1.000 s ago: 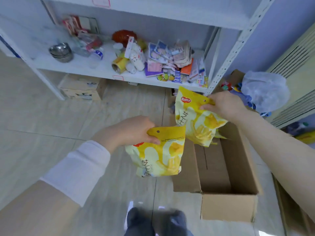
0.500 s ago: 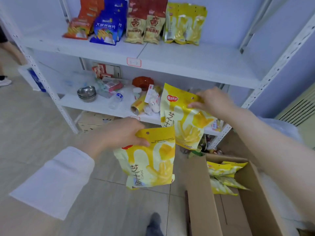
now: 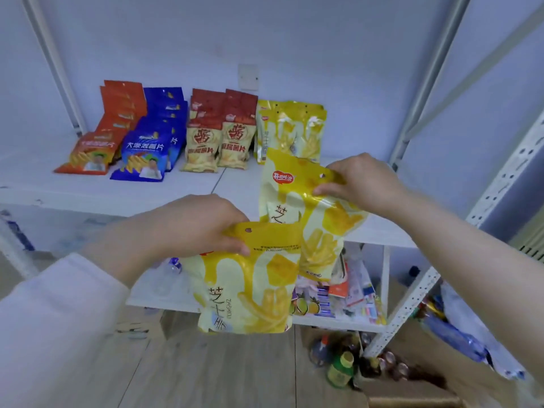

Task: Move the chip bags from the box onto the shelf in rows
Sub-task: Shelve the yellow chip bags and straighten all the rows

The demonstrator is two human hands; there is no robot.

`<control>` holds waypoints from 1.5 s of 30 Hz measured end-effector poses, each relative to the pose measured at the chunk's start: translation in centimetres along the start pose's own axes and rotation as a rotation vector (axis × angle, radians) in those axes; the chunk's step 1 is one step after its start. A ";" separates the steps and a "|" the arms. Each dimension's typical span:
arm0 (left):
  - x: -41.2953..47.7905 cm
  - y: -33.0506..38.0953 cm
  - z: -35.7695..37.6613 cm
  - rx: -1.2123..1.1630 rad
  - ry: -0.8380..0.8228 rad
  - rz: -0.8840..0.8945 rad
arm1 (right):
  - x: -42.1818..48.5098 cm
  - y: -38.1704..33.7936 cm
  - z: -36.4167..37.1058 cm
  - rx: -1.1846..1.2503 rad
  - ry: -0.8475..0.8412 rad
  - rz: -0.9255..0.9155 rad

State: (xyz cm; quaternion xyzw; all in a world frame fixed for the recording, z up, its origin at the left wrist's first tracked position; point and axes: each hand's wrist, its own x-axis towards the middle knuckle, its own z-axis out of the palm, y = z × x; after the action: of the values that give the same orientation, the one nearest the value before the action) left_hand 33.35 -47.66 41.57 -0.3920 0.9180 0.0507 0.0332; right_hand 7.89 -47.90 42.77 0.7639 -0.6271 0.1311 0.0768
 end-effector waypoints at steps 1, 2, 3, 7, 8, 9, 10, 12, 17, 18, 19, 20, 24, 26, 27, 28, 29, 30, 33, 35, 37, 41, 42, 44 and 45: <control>1.3 -0.7 -0.8 -0.006 0.016 0.008 | 1.4 0.8 0.0 -0.014 0.014 0.009; 2.6 -1.5 -1.6 -0.006 0.030 0.016 | 2.8 1.6 0.0 -0.025 0.028 0.011; 4.0 -2.2 -2.3 -0.008 0.039 0.025 | 4.1 2.4 0.1 -0.034 0.039 0.012; 9.9 -5.0 -4.8 0.015 0.085 0.073 | 9.2 5.4 0.0 -0.035 0.076 0.059; 11.3 -5.8 -5.3 0.030 0.104 0.092 | 10.4 6.1 -0.2 -0.030 0.086 0.078; 12.7 -6.6 -5.8 0.038 0.119 0.110 | 11.6 6.7 -0.4 -0.029 0.095 0.100; 14.2 -7.5 -6.3 0.042 0.133 0.131 | 12.9 7.2 -0.5 -0.032 0.110 0.117; 16.8 -9.4 -7.4 0.047 0.165 0.164 | 15.3 8.2 -0.7 -0.041 0.140 0.132; 23.3 -14.5 -10.1 0.040 0.197 0.220 | 21.5 10.3 -0.7 -0.053 0.161 0.171; 24.6 -15.5 -10.5 0.033 0.196 0.229 | 22.7 10.9 -0.5 -0.060 0.162 0.180; 26.1 -16.4 -10.8 0.008 0.191 0.238 | 24.0 11.4 -0.2 -0.065 0.158 0.193; 27.0 -17.0 -10.9 -0.021 0.185 0.246 | 24.8 11.7 0.0 -0.066 0.146 0.200; 32.1 -19.5 -10.8 -0.029 0.163 0.254 | 29.0 14.0 1.8 -0.076 0.079 0.221; 34.6 -20.7 -10.5 -0.035 0.156 0.256 | 31.1 15.4 3.1 -0.071 0.048 0.232; 35.9 -21.3 -10.3 -0.060 0.154 0.253 | 32.1 16.1 3.7 -0.070 0.029 0.238; 37.1 -21.7 -10.1 -0.090 0.151 0.247 | 33.2 16.8 4.3 -0.072 0.008 0.241; 38.4 -22.1 -9.9 -0.110 0.147 0.242 | 34.1 17.6 4.9 -0.073 -0.010 0.231; 39.7 -22.3 -9.7 -0.116 0.141 0.241 | 35.1 18.6 5.6 -0.067 -0.028 0.219; 43.7 -22.9 -9.1 -0.106 0.117 0.215 | 37.9 21.5 7.3 -0.022 -0.078 0.176; 46.8 -23.4 -8.8 -0.111 0.105 0.191 | 39.9 23.4 8.6 -0.007 -0.120 0.136; 50.1 -23.8 -8.6 -0.080 0.069 0.167 | 41.9 25.5 10.0 -0.011 -0.151 0.112; 56.0 -25.2 -7.6 -0.031 -0.045 0.084 | 45.7 30.0 13.1 0.047 -0.207 0.105; 57.1 -25.8 -7.2 -0.040 -0.053 0.067 | 46.5 30.9 14.0 0.060 -0.225 0.106; 59.2 -27.2 -6.6 -0.039 -0.046 0.033 | 47.9 32.3 15.6 0.051 -0.253 0.089; 60.1 -27.9 -6.2 -0.030 -0.040 0.013 | 48.4 32.8 16.5 0.020 -0.258 0.076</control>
State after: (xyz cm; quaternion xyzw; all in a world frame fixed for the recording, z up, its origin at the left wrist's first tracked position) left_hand 11.91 -110.60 39.80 -0.3851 0.9189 0.0726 0.0451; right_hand -13.81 -104.57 39.88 0.7509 -0.6589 0.0407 -0.0171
